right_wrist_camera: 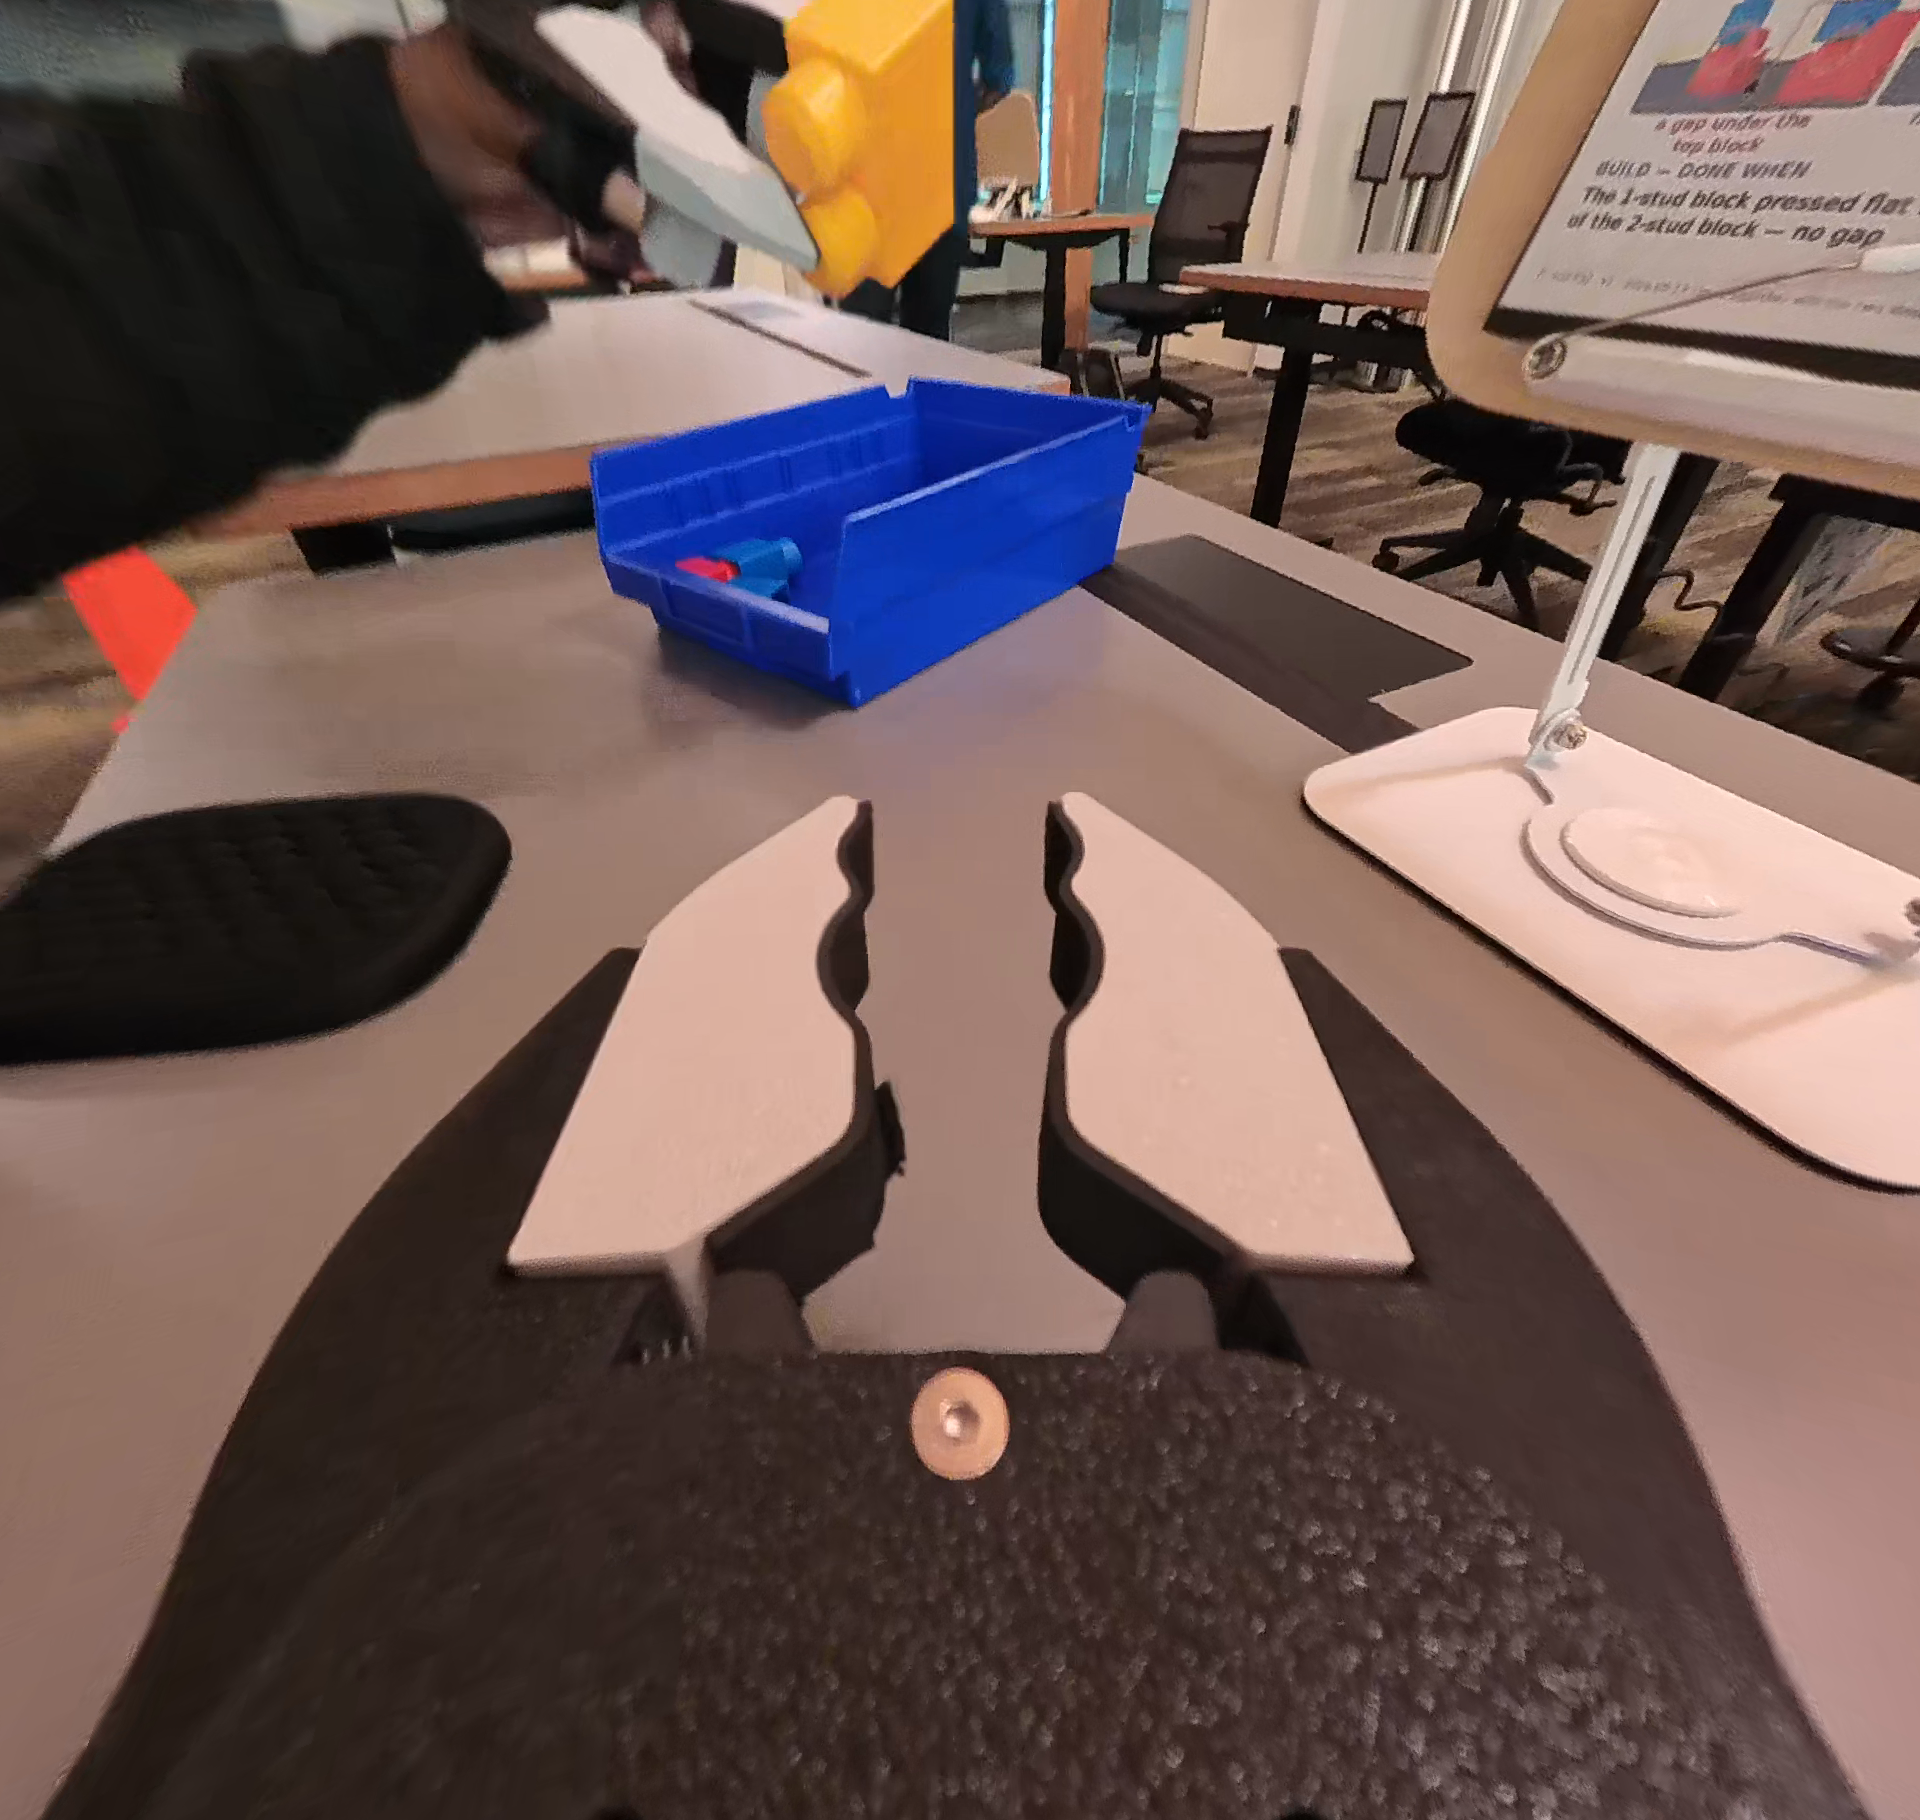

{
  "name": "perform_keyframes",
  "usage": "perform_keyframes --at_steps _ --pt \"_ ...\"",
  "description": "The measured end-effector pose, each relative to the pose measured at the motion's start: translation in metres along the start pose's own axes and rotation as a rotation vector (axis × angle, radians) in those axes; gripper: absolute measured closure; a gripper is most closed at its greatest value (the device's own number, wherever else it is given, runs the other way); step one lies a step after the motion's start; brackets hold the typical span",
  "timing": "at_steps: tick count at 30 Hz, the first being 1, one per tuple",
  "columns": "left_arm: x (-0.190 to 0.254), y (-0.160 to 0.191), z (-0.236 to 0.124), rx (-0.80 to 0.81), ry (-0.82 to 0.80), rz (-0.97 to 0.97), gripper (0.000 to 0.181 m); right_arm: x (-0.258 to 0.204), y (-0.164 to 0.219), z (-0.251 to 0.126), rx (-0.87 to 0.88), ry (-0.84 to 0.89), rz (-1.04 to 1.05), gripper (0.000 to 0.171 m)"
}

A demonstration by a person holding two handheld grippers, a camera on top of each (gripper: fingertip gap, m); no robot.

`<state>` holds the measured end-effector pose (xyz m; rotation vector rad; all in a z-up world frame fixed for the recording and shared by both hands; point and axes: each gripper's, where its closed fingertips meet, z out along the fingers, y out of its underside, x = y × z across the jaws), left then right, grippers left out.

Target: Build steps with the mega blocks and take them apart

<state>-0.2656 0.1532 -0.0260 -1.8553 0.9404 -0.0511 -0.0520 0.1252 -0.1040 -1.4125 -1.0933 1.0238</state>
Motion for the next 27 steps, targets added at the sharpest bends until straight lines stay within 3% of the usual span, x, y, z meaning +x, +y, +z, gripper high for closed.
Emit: perform_keyframes --at_steps 6,14,16,18,19,23,27 --pt "0.082 -0.052 0.038 0.268 -0.059 -0.078 0.116 -0.014 -0.023 0.0 0.118 0.033 0.085 0.124" --pt "0.172 -0.068 0.101 0.336 -0.188 -0.061 0.116 -0.017 -0.044 -0.009 0.195 0.112 0.131 0.113" --pt "0.186 -0.07 0.109 0.319 -0.217 -0.014 0.116 -0.012 -0.041 -0.009 0.165 0.168 0.075 0.114" --pt "0.193 -0.068 0.114 0.305 -0.238 0.005 0.116 -0.005 -0.033 -0.01 0.115 0.227 0.023 0.132" --pt "0.194 -0.066 0.116 0.302 -0.239 0.009 0.116 -0.003 -0.03 -0.01 0.092 0.239 0.005 0.133" --pt "0.206 -0.057 0.124 0.277 -0.1 0.039 0.111 0.006 -0.026 -0.013 0.022 0.215 -0.049 0.135" --pt "0.216 -0.046 0.121 0.26 0.082 0.085 0.113 0.016 -0.004 -0.024 -0.206 0.094 -0.19 0.134"
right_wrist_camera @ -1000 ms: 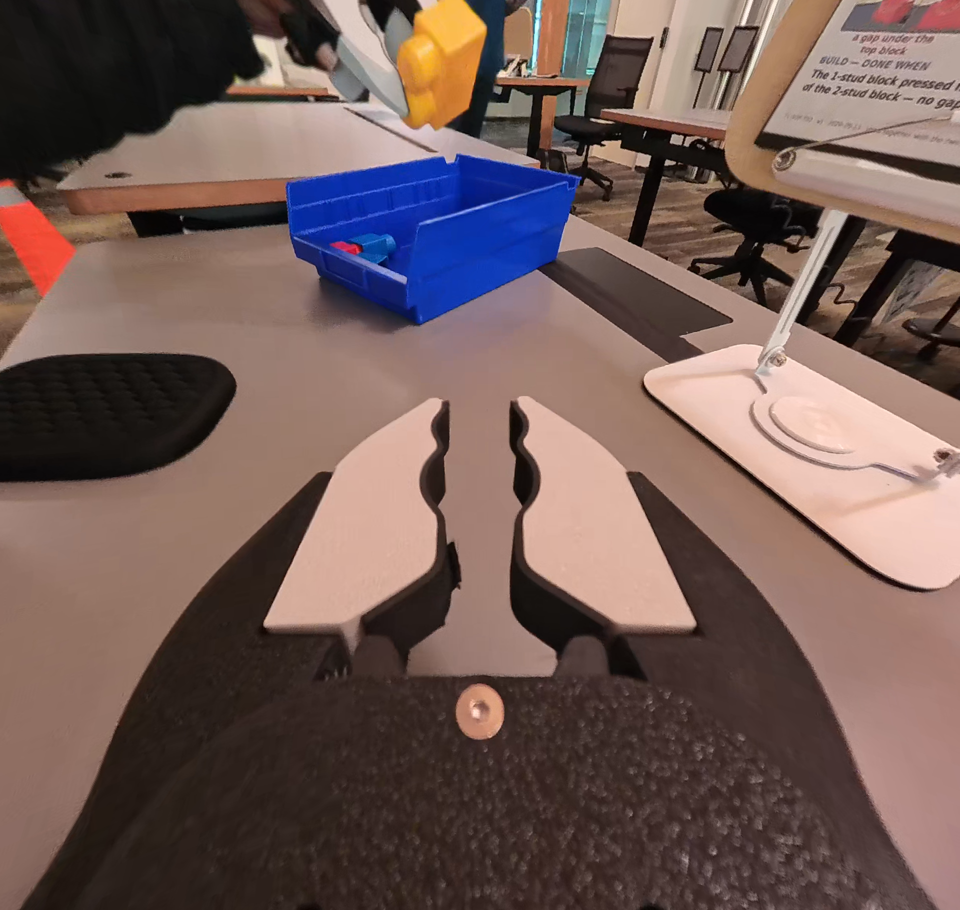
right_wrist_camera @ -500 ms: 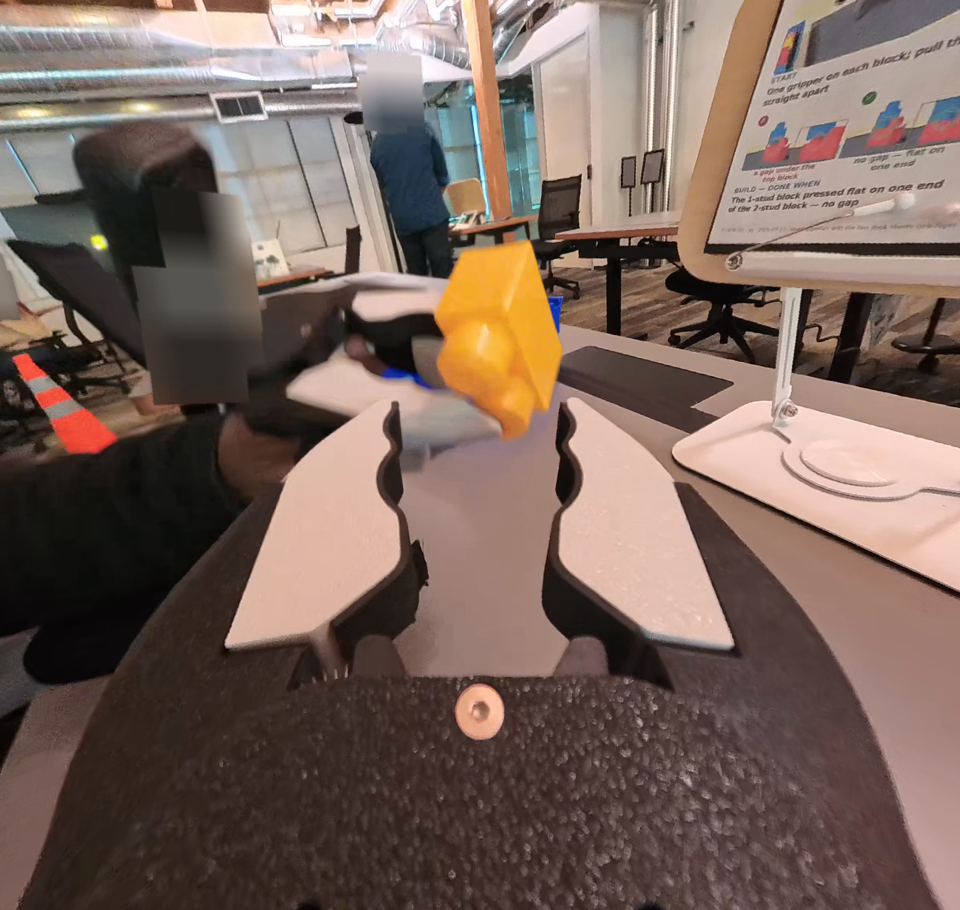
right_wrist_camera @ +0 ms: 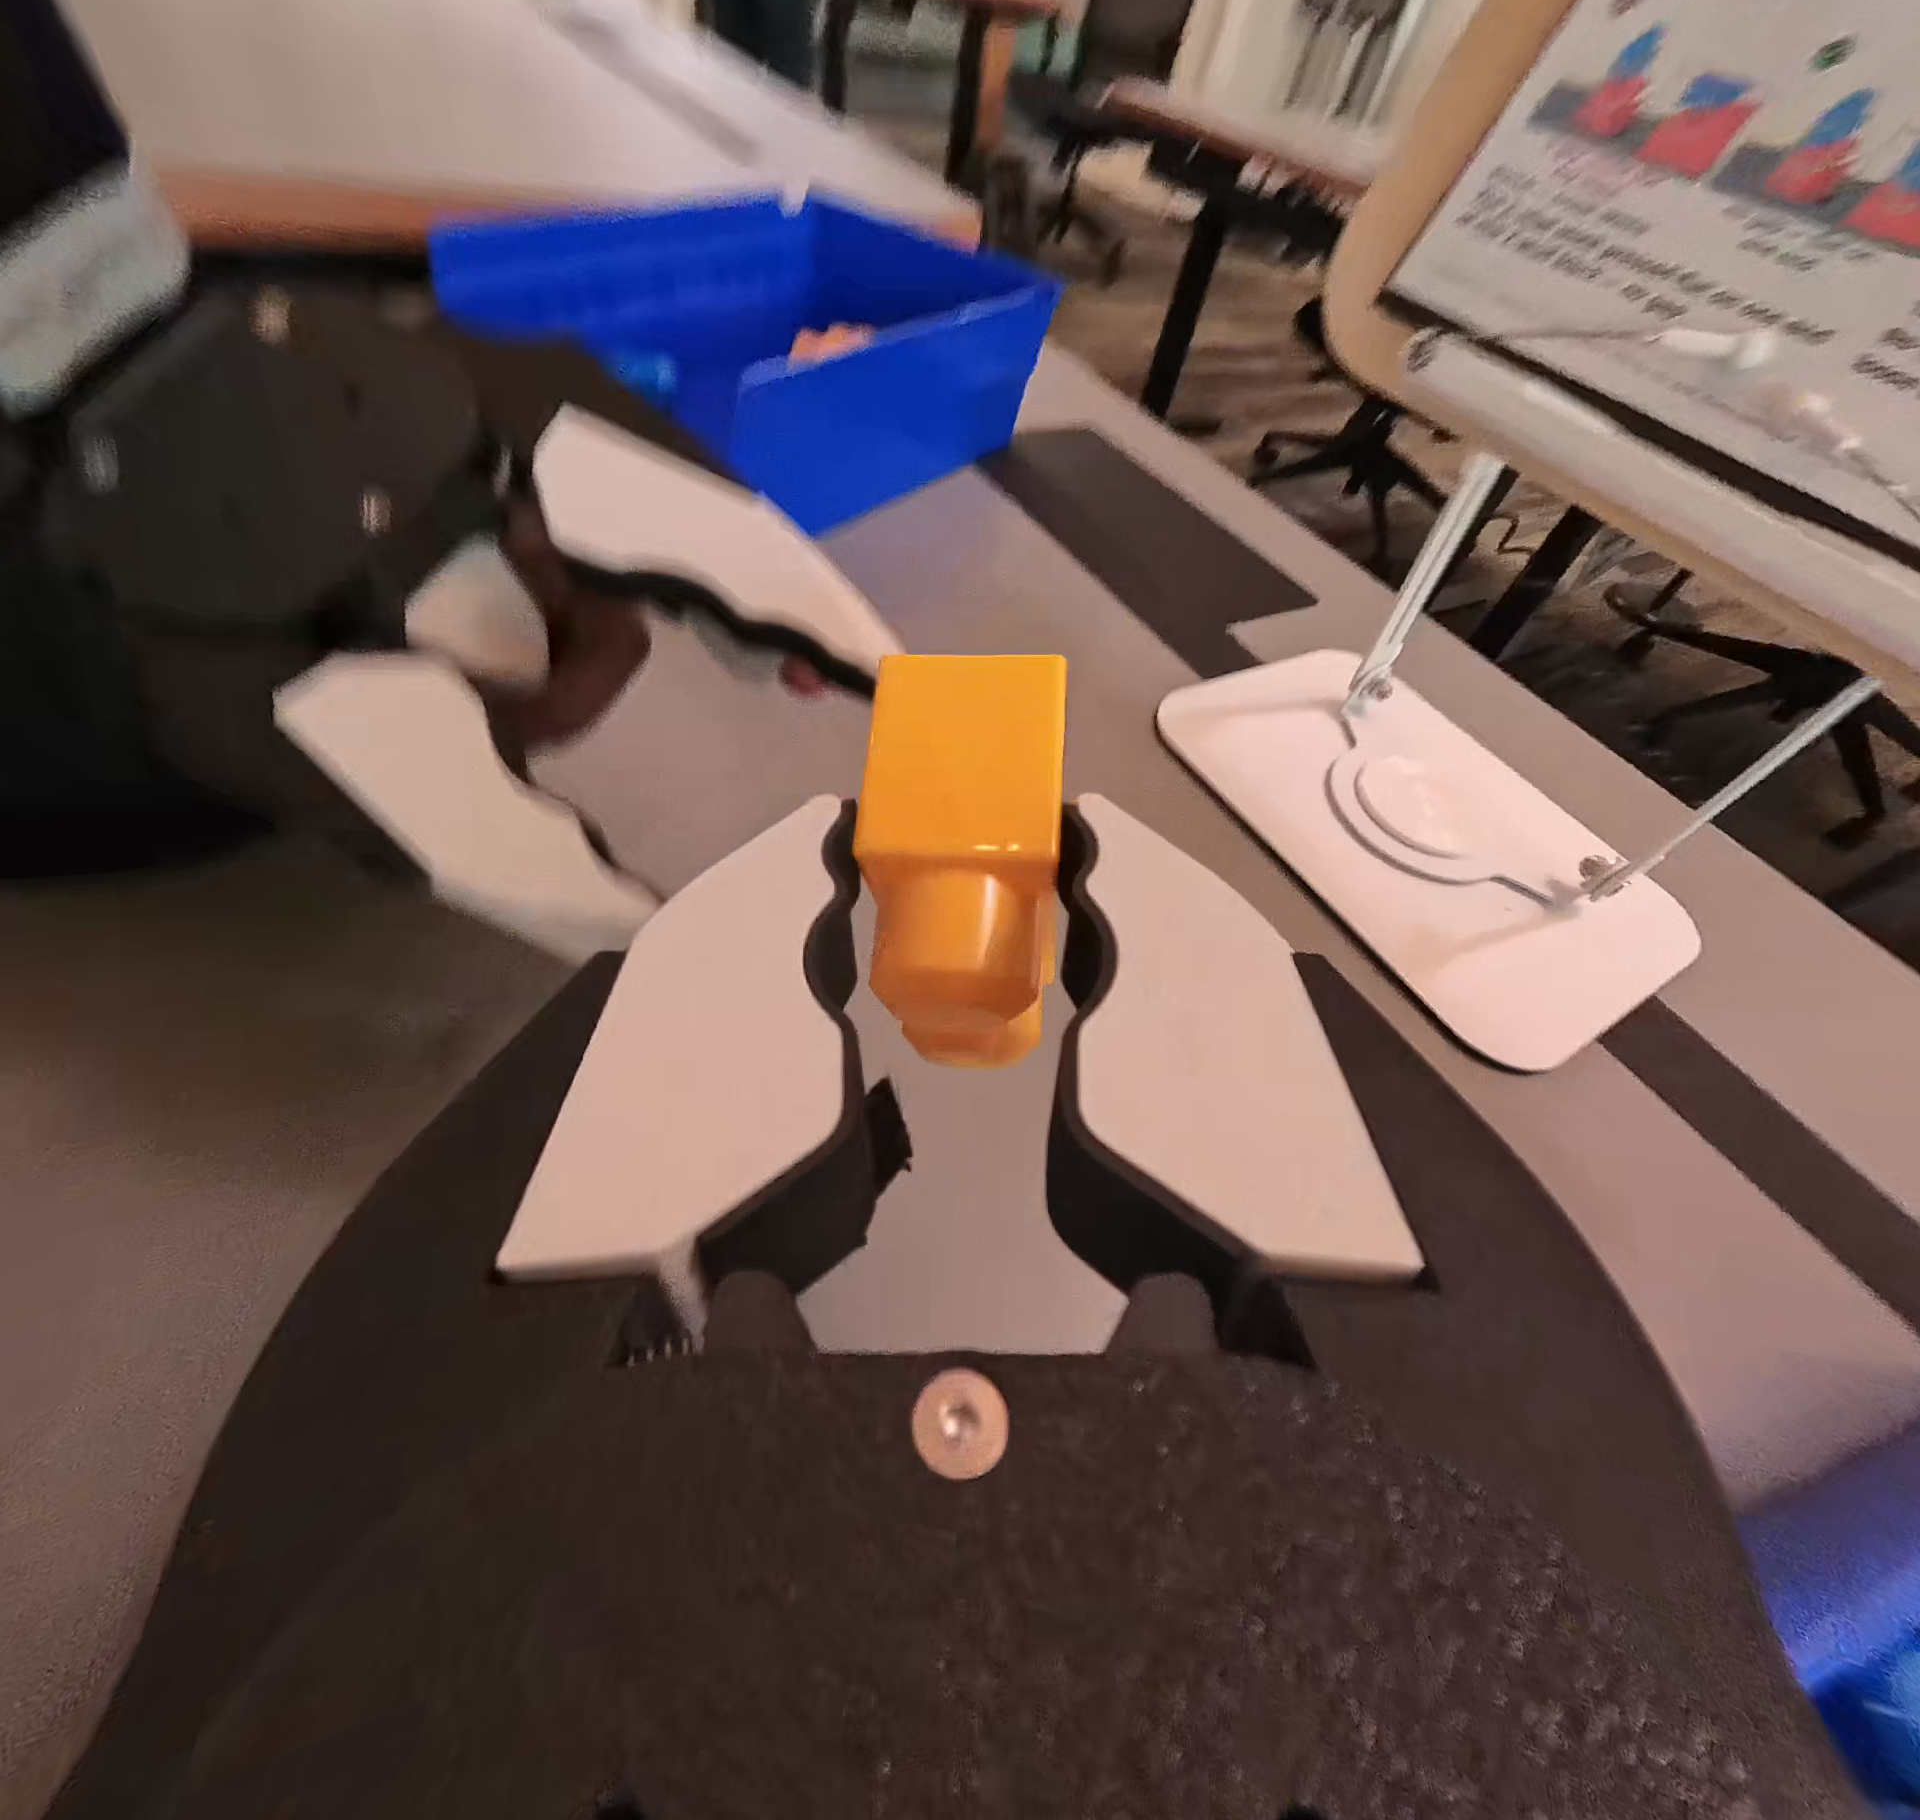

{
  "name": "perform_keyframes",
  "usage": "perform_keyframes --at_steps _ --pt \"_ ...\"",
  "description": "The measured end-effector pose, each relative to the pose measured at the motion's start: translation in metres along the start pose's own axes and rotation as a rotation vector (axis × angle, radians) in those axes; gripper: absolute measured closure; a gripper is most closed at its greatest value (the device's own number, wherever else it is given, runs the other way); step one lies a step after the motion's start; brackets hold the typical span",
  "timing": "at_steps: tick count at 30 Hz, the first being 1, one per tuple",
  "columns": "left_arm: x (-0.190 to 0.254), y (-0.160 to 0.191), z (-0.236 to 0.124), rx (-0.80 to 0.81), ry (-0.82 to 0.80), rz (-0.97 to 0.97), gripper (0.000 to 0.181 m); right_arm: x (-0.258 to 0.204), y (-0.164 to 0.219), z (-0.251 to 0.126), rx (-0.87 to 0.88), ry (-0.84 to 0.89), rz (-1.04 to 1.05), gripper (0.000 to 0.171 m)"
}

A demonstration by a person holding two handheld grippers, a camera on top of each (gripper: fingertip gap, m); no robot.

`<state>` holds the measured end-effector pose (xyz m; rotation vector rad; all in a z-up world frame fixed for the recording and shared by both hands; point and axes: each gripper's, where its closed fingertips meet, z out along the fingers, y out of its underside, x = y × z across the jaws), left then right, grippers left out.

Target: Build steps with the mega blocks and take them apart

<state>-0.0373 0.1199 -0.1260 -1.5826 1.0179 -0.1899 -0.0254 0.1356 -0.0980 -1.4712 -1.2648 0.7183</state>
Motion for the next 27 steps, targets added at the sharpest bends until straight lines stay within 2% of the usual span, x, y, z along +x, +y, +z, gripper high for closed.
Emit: perform_keyframes --at_steps 5,9,10,12,15,18,20,25,27 --pt "0.01 0.005 -0.009 -0.039 0.117 0.091 0.119 -0.025 0.042 -0.01 -0.268 -0.139 -0.357 0.134" --pt "0.036 0.014 -0.007 -0.106 0.207 0.217 0.121 -0.053 0.056 -0.007 -0.357 -0.243 -0.444 0.134" --pt "0.043 0.018 -0.006 -0.13 0.23 0.25 0.124 -0.058 0.058 -0.006 -0.373 -0.261 -0.458 0.134" --pt "0.05 0.022 -0.006 -0.143 0.244 0.307 0.143 -0.063 0.063 -0.005 -0.402 -0.272 -0.482 0.134" --pt "0.053 0.026 -0.007 -0.167 0.261 0.315 0.145 -0.065 0.064 -0.005 -0.411 -0.28 -0.483 0.134" --pt "0.048 0.019 -0.01 -0.114 0.255 0.28 0.145 -0.064 0.052 -0.004 -0.323 -0.27 -0.455 0.134" --pt "0.041 0.008 -0.016 -0.031 0.269 0.171 0.145 -0.059 0.035 -0.007 -0.219 -0.263 -0.384 0.133" --pt "0.001 -0.024 -0.038 0.287 0.312 -0.267 0.145 -0.037 -0.016 -0.028 0.15 -0.317 -0.049 0.118" --pt "-0.011 -0.032 -0.047 0.401 0.343 -0.403 0.145 -0.026 -0.025 -0.032 0.249 -0.327 0.07 0.117"
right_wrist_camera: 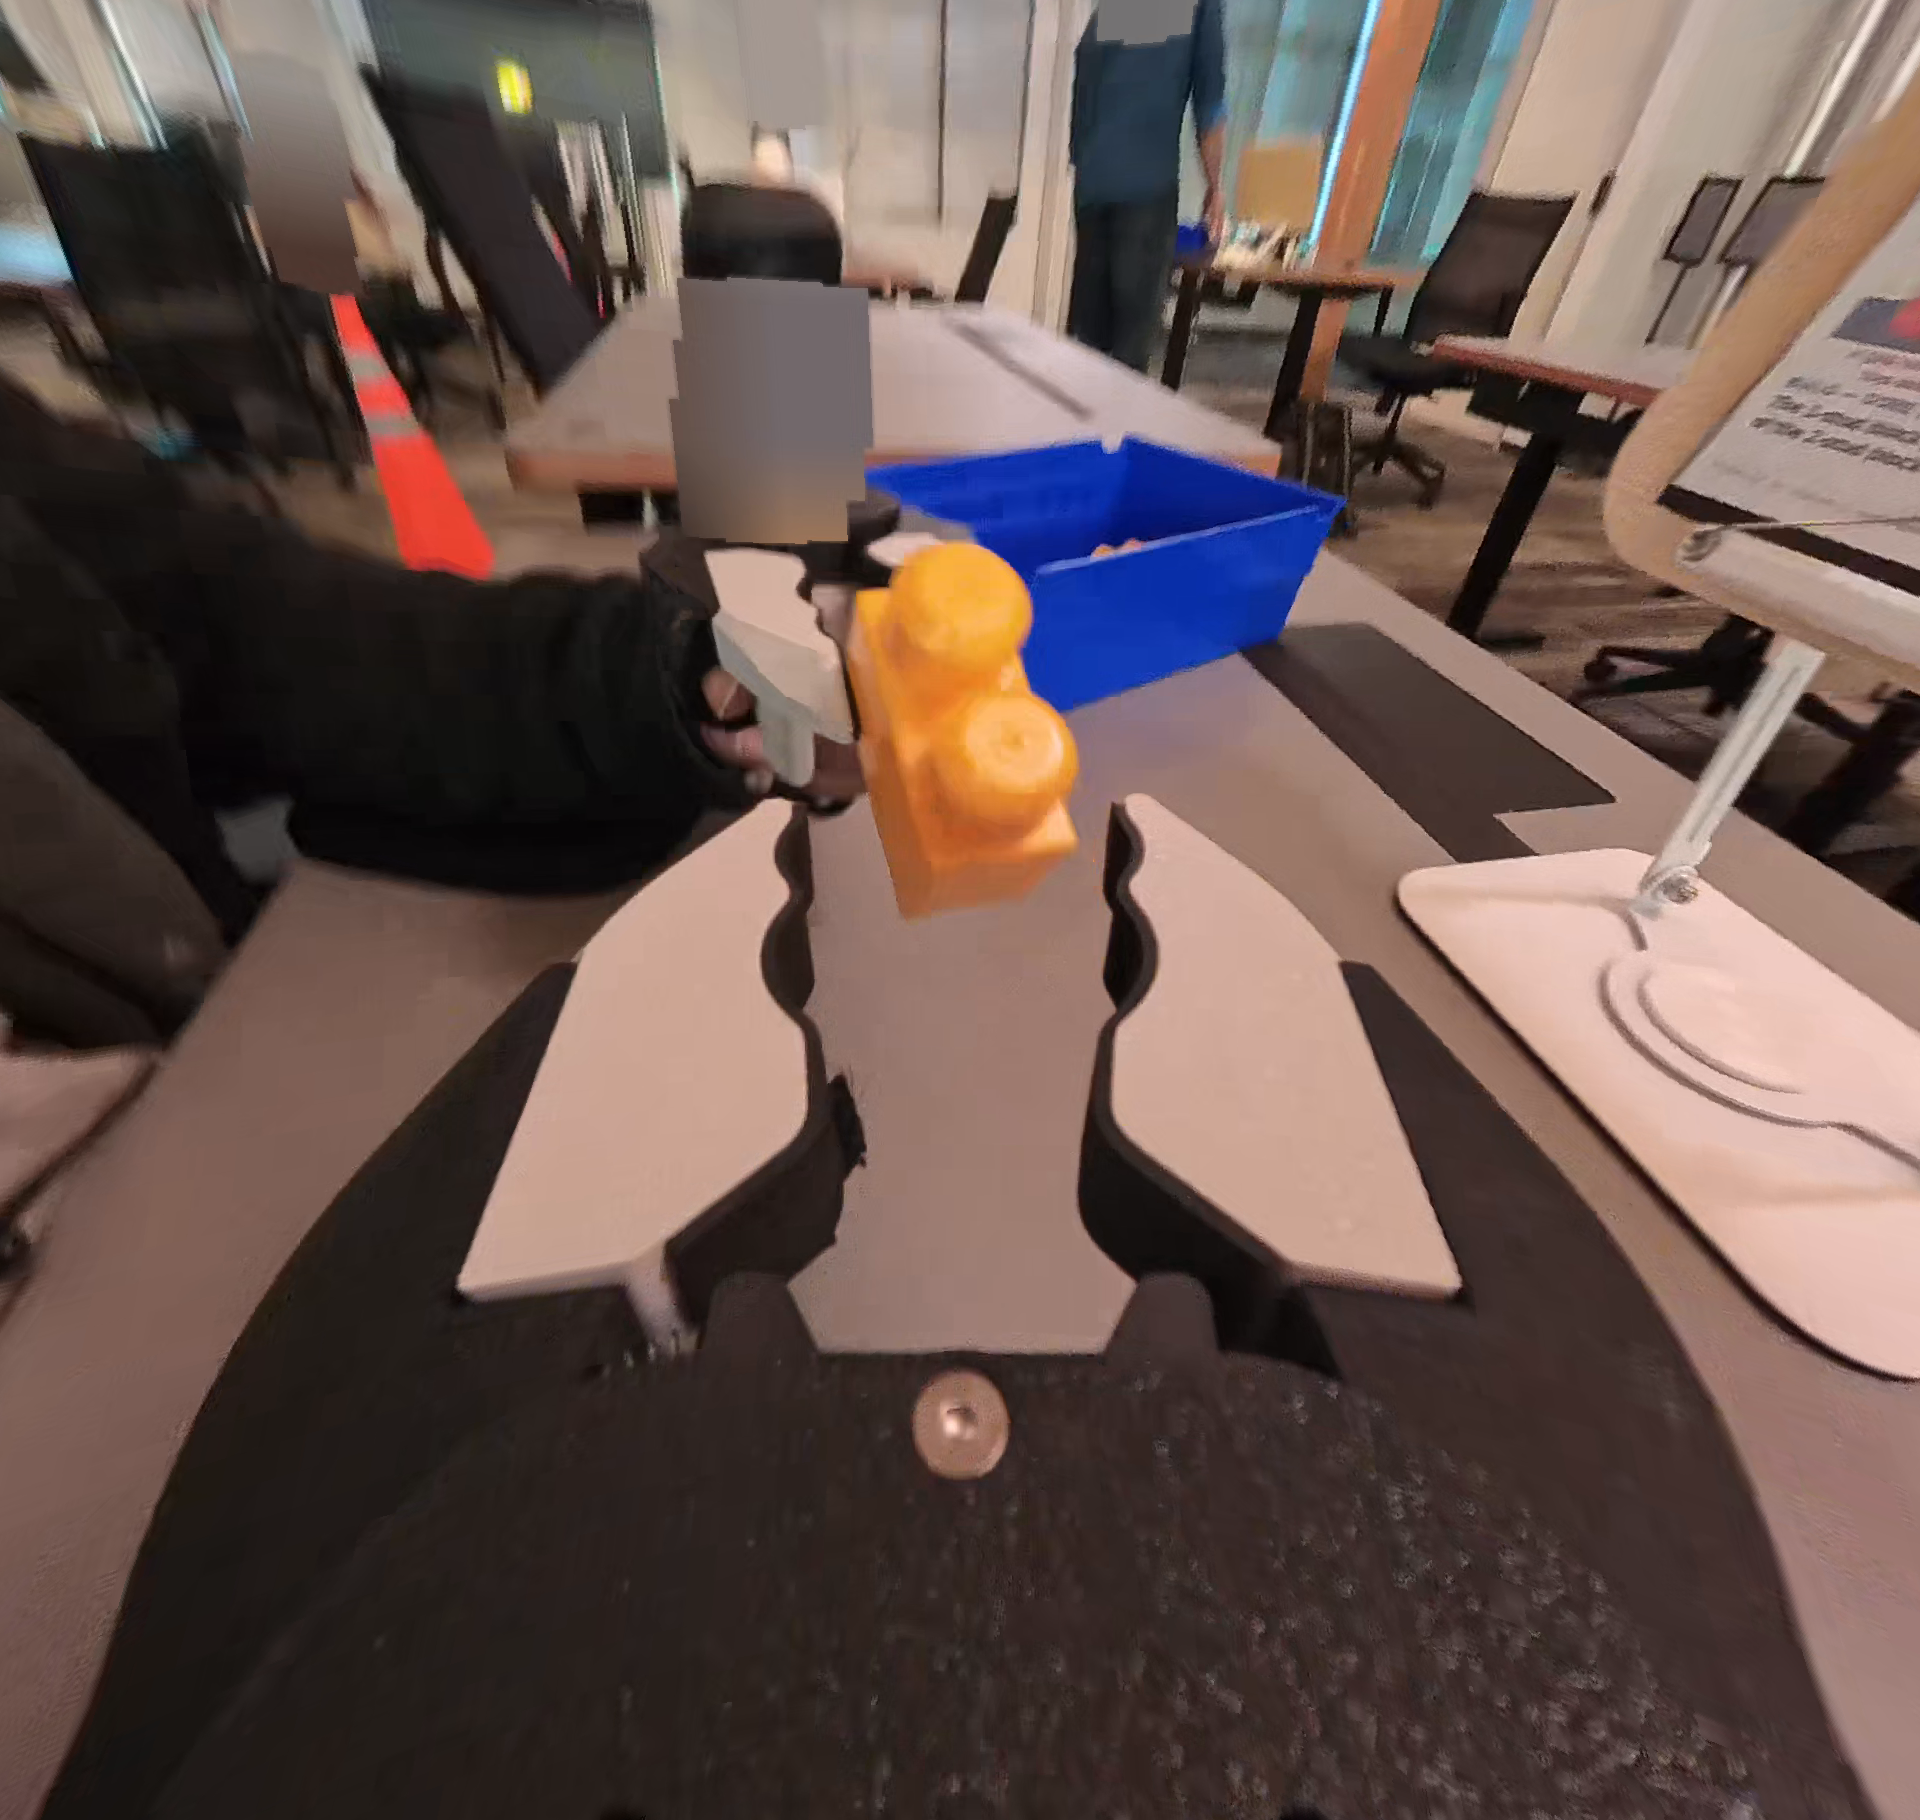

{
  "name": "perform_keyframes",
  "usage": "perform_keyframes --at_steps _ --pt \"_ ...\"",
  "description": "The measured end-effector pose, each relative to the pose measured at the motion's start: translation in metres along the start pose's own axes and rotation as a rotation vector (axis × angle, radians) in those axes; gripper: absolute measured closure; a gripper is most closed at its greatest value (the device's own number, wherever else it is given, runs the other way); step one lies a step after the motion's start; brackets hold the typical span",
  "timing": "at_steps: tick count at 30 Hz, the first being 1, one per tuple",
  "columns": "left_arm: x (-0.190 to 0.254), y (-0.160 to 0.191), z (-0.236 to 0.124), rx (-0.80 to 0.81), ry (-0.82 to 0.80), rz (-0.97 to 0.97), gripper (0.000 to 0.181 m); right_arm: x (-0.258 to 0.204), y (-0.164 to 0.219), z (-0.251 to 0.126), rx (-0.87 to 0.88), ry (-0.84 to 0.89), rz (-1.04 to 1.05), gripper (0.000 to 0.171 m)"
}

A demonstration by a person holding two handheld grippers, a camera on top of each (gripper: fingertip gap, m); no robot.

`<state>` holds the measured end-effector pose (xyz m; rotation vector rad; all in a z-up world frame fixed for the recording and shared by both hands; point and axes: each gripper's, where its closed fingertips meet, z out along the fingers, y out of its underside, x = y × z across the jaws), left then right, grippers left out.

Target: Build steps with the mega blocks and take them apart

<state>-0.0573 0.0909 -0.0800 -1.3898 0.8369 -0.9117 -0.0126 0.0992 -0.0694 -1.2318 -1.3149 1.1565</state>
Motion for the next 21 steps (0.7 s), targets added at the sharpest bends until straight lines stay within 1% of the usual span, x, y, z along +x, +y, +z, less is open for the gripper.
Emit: perform_keyframes --at_steps 3,5,8,11,13,16,19,21 --pt "0.003 -0.014 -0.005 0.125 0.055 -0.094 0.146 0.005 0.002 0.005 0.066 -0.006 0.089 0.115" --pt "0.005 -0.017 -0.004 0.167 0.077 -0.13 0.146 -0.001 0.005 0.014 0.078 -0.044 0.139 0.111" --pt "0.011 -0.018 -0.001 0.211 0.113 -0.181 0.146 -0.012 0.004 0.026 0.108 -0.075 0.175 0.112" --pt "0.017 -0.007 0.006 0.163 0.13 -0.158 0.146 -0.015 -0.004 0.025 0.167 -0.065 0.164 0.134" --pt "0.019 -0.004 0.008 0.142 0.134 -0.155 0.146 -0.016 -0.003 0.023 0.144 -0.074 0.148 0.134" --pt "0.019 0.007 0.009 0.062 0.144 -0.123 0.146 -0.017 0.005 0.023 0.08 -0.078 0.114 0.135" --pt "0.016 0.026 0.008 -0.079 0.123 -0.048 0.146 -0.015 0.019 0.024 0.007 -0.079 0.074 0.135" --pt "0.012 0.038 0.006 -0.16 0.101 0.005 0.143 -0.015 0.033 0.024 -0.052 -0.091 0.054 0.135"
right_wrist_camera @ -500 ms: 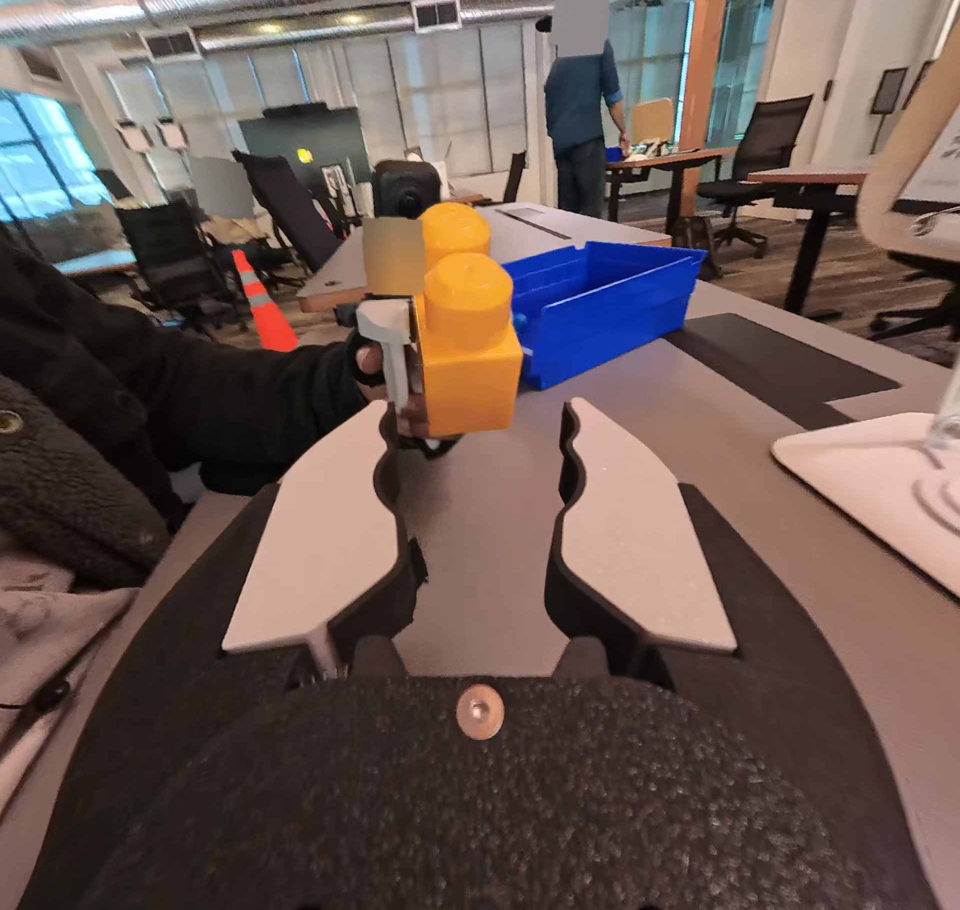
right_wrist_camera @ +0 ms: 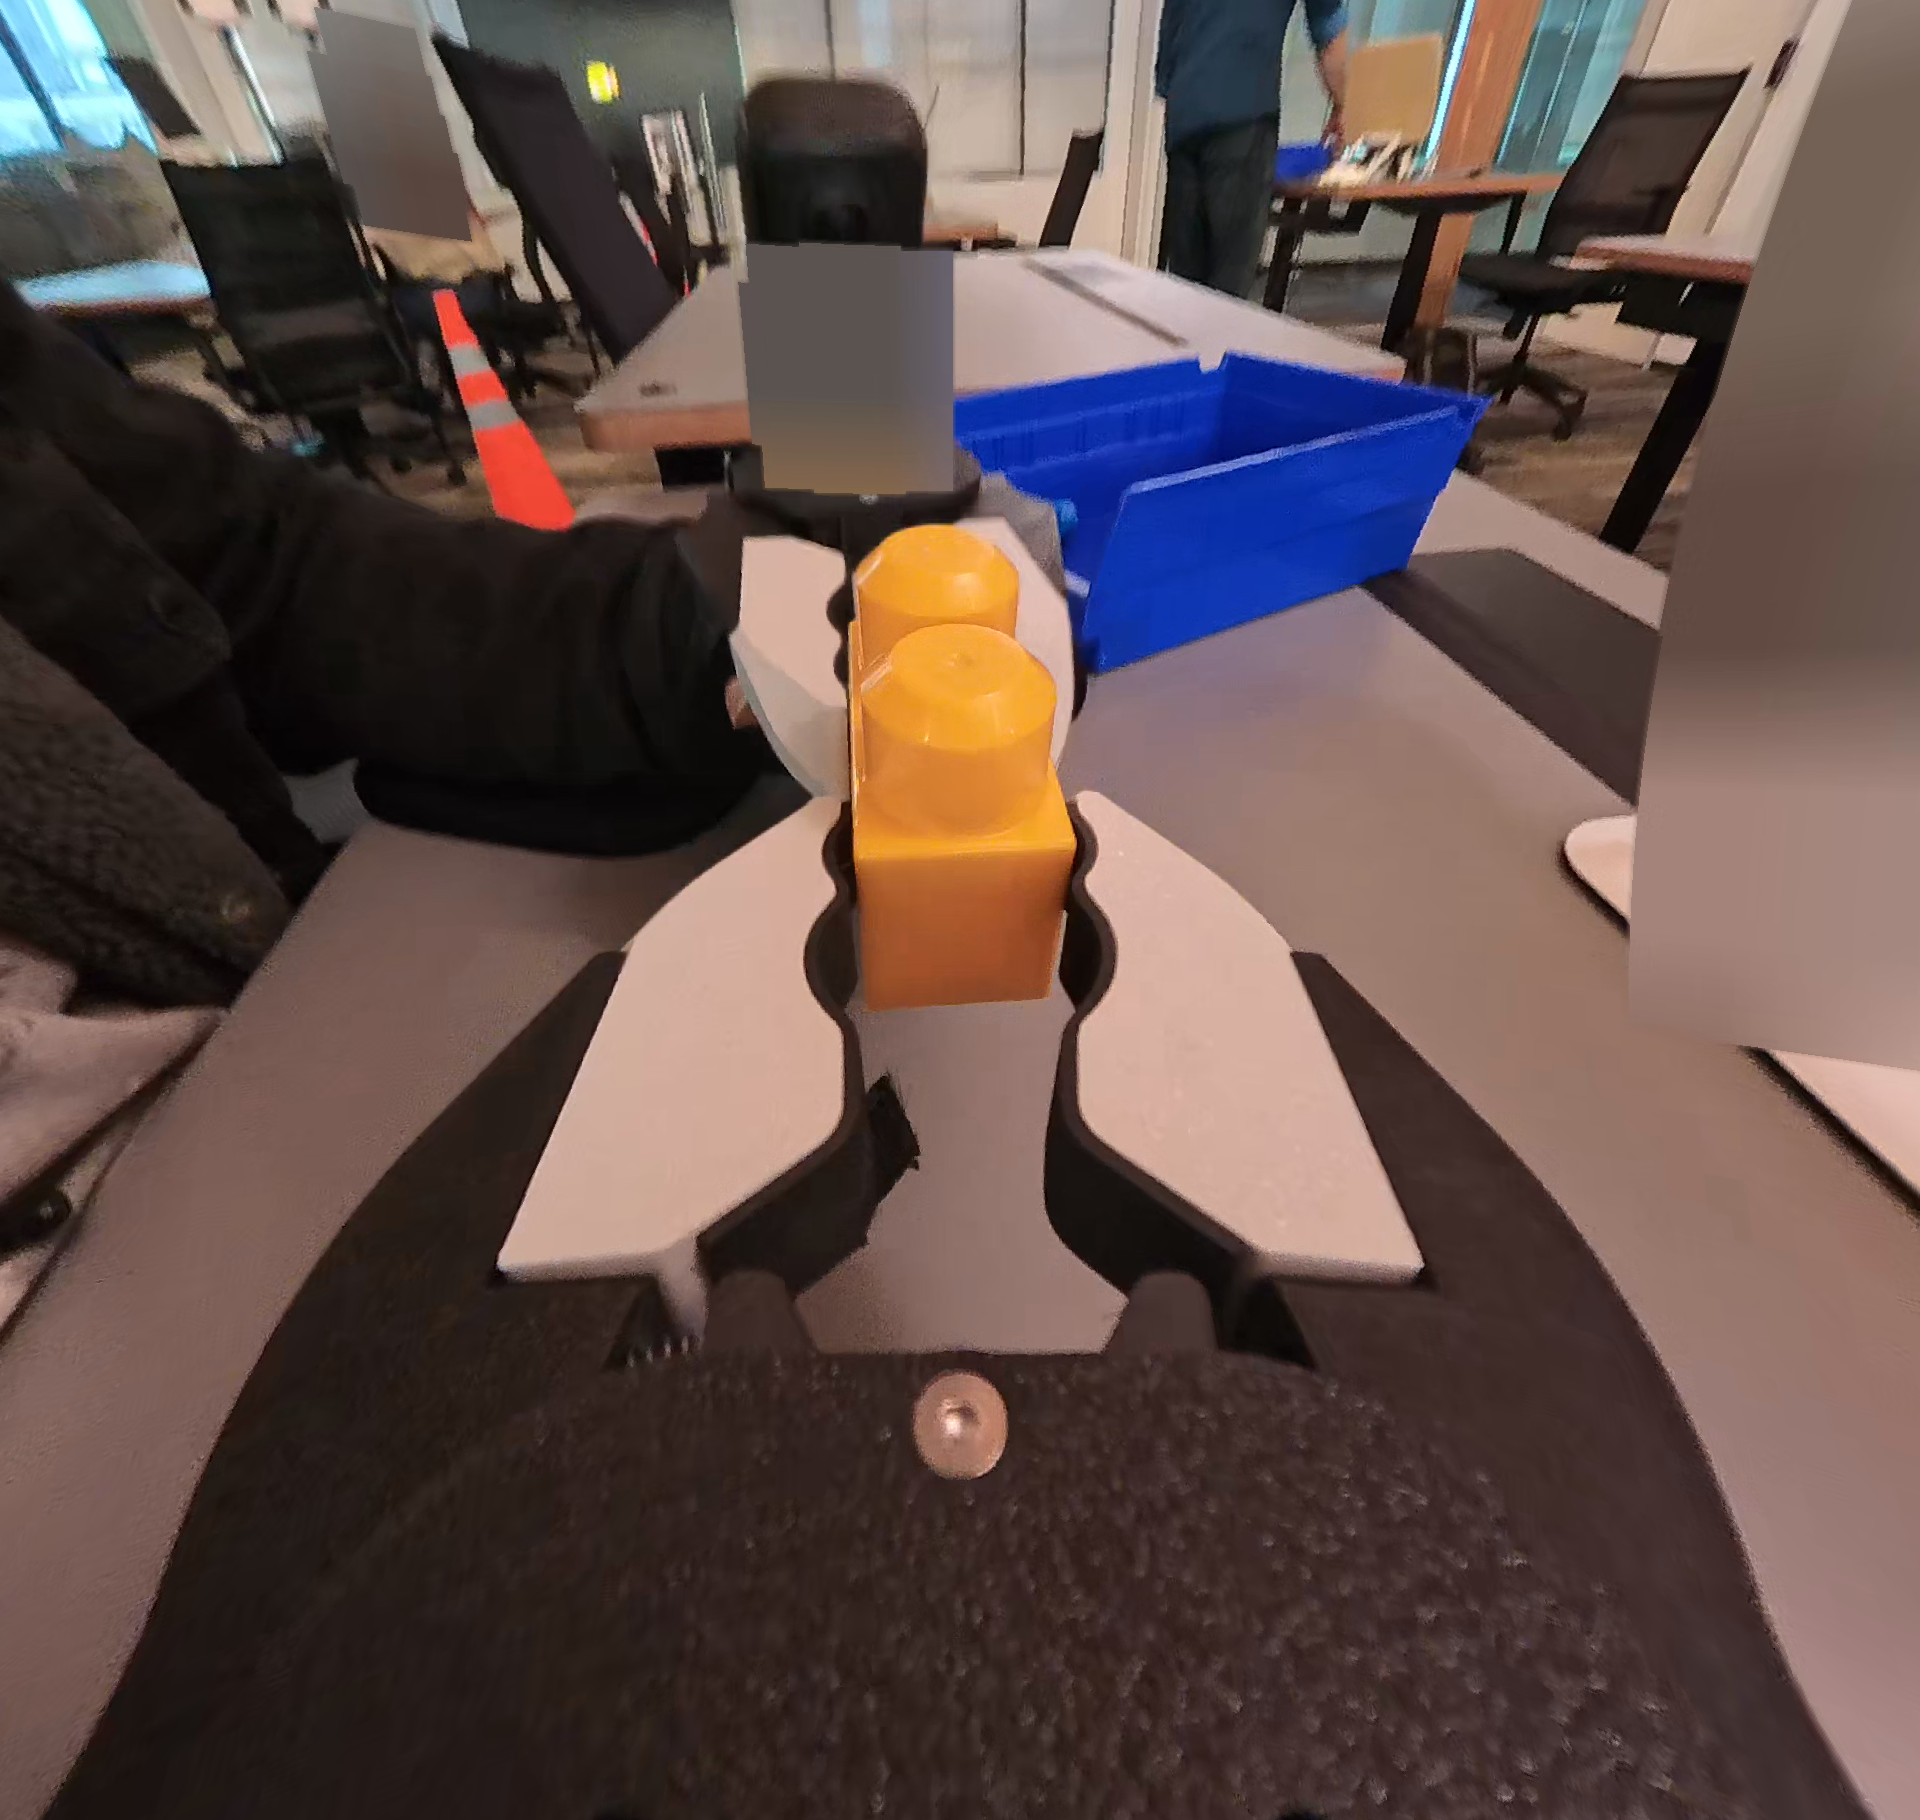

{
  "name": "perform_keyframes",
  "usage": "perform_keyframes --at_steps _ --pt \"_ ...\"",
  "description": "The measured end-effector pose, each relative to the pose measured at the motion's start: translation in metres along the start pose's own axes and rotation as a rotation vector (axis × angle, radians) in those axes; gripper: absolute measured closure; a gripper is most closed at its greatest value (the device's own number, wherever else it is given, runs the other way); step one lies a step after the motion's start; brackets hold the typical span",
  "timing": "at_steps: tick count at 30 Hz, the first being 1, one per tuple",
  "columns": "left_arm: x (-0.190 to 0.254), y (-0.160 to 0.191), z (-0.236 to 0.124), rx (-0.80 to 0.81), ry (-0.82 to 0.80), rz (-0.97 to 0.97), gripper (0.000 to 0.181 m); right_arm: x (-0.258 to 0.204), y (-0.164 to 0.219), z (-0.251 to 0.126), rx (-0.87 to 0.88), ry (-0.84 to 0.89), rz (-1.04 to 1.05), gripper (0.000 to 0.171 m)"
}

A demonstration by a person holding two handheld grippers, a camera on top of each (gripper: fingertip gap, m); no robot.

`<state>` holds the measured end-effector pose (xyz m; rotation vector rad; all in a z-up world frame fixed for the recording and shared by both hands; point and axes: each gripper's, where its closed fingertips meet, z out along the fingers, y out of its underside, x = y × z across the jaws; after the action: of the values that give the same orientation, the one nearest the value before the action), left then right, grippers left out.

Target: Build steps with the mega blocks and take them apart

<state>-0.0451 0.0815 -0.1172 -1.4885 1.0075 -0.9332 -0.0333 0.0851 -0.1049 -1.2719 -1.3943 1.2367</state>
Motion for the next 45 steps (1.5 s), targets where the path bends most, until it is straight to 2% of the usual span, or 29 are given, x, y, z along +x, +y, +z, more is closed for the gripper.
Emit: perform_keyframes --at_steps 4,10,15,25,34,38,41,45 --pt "-0.001 0.017 0.0 -0.106 -0.002 0.031 0.137 0.001 0.027 0.006 -0.118 -0.005 -0.041 0.135" --pt "-0.001 0.051 0.005 -0.305 -0.008 0.075 0.145 0.001 0.056 0.014 -0.246 -0.016 -0.064 0.135" --pt "-0.002 0.084 0.005 -0.482 -0.008 0.071 0.145 0.0 0.089 0.016 -0.433 -0.018 -0.073 0.135" --pt "-0.003 0.102 0.006 -0.566 -0.01 0.019 0.145 0.006 0.109 0.013 -0.555 0.023 -0.113 0.133" --pt "-0.007 0.105 0.004 -0.579 -0.025 0.015 0.145 0.01 0.117 0.011 -0.593 0.04 -0.12 0.133" --pt "-0.011 0.103 -0.001 -0.581 -0.041 0.02 0.135 0.011 0.112 0.01 -0.571 0.043 -0.11 0.131" --pt "-0.018 0.088 -0.01 -0.553 -0.079 0.037 0.127 0.013 0.097 0.009 -0.501 0.055 -0.103 0.125" --pt "-0.041 0.037 -0.048 -0.42 -0.246 0.064 0.127 0.02 0.065 0.007 -0.344 0.112 -0.104 0.116"
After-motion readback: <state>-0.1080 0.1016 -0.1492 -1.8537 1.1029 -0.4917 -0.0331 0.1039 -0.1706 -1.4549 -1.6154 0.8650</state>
